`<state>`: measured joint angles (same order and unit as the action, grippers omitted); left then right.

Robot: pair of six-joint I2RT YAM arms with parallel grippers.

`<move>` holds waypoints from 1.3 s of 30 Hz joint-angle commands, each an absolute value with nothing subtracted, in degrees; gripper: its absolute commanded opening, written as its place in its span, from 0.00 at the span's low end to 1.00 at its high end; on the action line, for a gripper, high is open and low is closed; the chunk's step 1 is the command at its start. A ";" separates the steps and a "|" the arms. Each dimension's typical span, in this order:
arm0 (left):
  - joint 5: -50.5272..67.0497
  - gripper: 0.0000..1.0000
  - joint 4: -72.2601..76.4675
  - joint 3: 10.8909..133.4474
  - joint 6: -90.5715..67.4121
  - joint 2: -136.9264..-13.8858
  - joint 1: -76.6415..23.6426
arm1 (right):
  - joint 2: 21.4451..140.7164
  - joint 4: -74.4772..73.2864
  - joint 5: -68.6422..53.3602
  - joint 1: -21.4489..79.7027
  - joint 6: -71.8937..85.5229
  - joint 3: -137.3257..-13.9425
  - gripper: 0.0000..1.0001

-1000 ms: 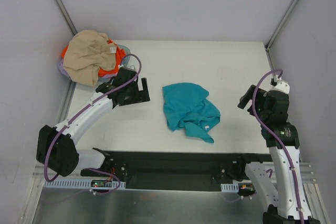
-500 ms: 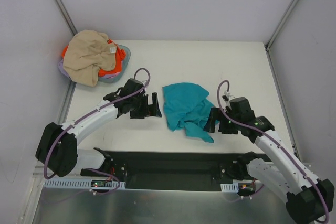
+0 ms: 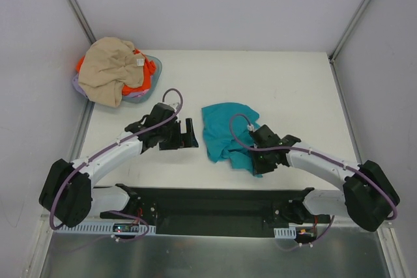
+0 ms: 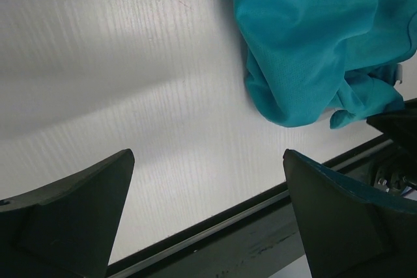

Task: Fold and stack the t-shirts
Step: Move the tshirt to the center of the board, then flatten out the tshirt

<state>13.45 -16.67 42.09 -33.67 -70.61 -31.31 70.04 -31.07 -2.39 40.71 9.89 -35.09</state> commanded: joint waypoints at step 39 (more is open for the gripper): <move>15.38 0.89 -11.78 57.98 -32.34 -89.02 -30.67 | 61.87 -34.54 16.37 4.67 7.03 -70.40 0.03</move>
<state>8.40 -15.42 50.68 -34.94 -82.98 -31.03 61.69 -35.27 15.25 9.85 5.54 -70.35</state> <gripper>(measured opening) 0.916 0.036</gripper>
